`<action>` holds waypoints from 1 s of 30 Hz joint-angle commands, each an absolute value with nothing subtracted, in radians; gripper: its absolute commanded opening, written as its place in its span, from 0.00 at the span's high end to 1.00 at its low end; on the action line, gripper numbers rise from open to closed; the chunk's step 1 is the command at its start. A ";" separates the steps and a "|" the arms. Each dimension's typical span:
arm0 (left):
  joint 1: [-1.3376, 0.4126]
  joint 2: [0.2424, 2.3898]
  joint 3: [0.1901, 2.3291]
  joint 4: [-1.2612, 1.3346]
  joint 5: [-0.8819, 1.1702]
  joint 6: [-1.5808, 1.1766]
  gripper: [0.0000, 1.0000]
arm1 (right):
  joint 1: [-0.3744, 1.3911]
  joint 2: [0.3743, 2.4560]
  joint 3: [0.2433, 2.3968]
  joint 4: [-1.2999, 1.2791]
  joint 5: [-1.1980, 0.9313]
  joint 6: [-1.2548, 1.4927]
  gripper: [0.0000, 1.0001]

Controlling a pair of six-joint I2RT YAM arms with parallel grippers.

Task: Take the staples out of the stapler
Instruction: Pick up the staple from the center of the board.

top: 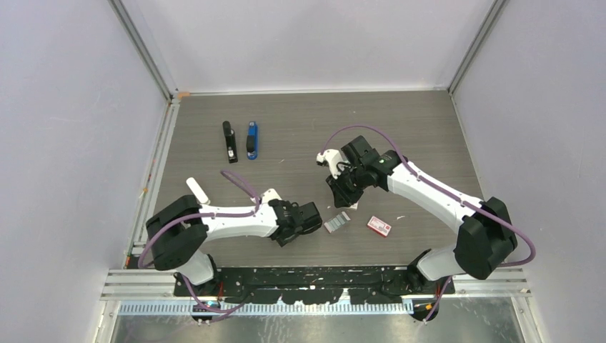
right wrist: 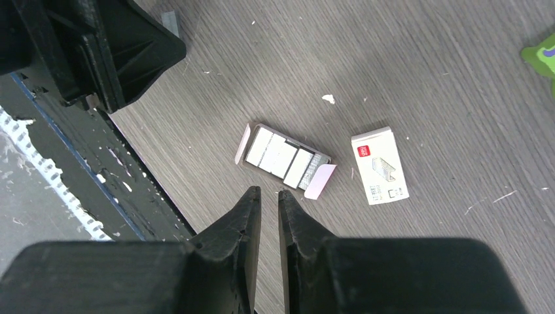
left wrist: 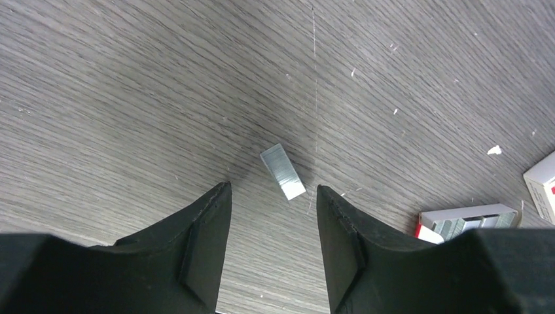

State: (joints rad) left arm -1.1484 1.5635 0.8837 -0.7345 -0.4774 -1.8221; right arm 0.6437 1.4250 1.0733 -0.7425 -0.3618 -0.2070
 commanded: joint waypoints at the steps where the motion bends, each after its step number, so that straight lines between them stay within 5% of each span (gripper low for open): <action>1: -1.121 1.586 0.917 -0.779 -0.473 -1.818 0.48 | 0.632 1.373 1.080 -0.749 -0.380 -0.220 0.78; 30: -1.034 1.781 1.071 -0.878 -0.385 -1.650 0.73 | 0.630 1.352 1.074 -0.752 -0.393 -0.224 0.78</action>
State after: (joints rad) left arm -1.0523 1.7370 1.0664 -0.8875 -0.3908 -1.6848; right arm 0.6327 1.3937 1.0691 -0.7532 -0.3801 -0.2115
